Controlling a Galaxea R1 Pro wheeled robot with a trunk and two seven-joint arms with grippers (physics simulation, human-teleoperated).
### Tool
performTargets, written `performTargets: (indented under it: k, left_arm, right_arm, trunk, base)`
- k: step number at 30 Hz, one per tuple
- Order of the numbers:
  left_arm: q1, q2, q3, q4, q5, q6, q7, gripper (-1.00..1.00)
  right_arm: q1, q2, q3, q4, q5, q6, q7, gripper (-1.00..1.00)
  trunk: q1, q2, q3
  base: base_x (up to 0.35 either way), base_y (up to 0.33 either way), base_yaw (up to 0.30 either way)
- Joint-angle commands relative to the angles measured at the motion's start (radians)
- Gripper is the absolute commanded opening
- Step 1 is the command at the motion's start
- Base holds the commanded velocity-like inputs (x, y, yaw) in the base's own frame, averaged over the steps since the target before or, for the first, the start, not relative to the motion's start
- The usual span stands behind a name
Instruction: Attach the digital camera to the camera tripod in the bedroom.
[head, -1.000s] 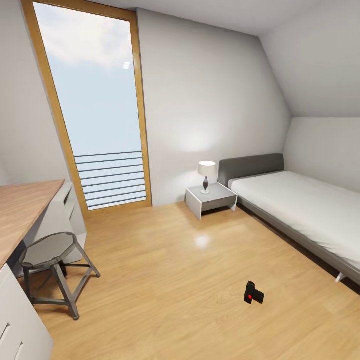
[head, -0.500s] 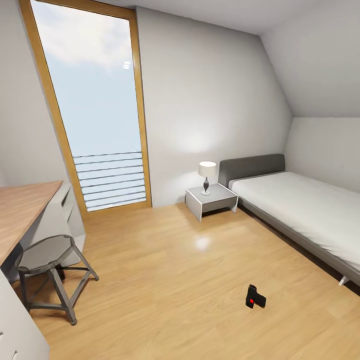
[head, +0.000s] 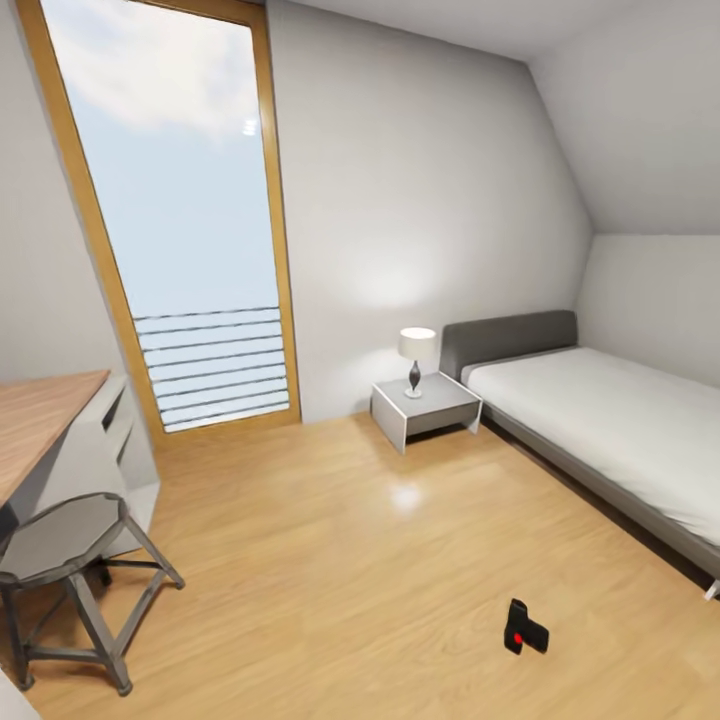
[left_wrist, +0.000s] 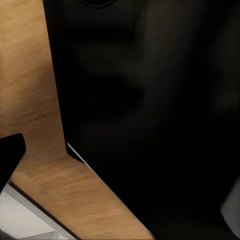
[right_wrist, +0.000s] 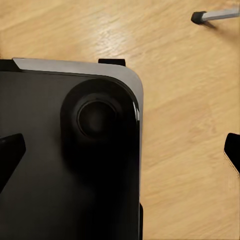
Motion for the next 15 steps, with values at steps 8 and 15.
performTargets:
  k: [8, 15]
  left_arm:
    - [0.0, 0.0, 0.0, -0.002, 0.0, 0.006, 0.0, 1.0]
    - [0.0, 0.0, 0.0, -0.002, 0.0, 0.006, 0.0, 1.0]
  right_arm:
    - [0.0, 0.0, 0.0, 0.0, 0.0, -0.003, 0.0, 1.0]
    - [0.0, 0.0, 0.0, 0.0, 0.0, -0.003, 0.0, 1.0]
  trunk:
    - [0.001, 0.0, -0.001]
    - [0.001, 0.0, -0.001]
  base:
    - [0.34, 0.0, 0.0]
    - [0.34, 0.0, 0.0]
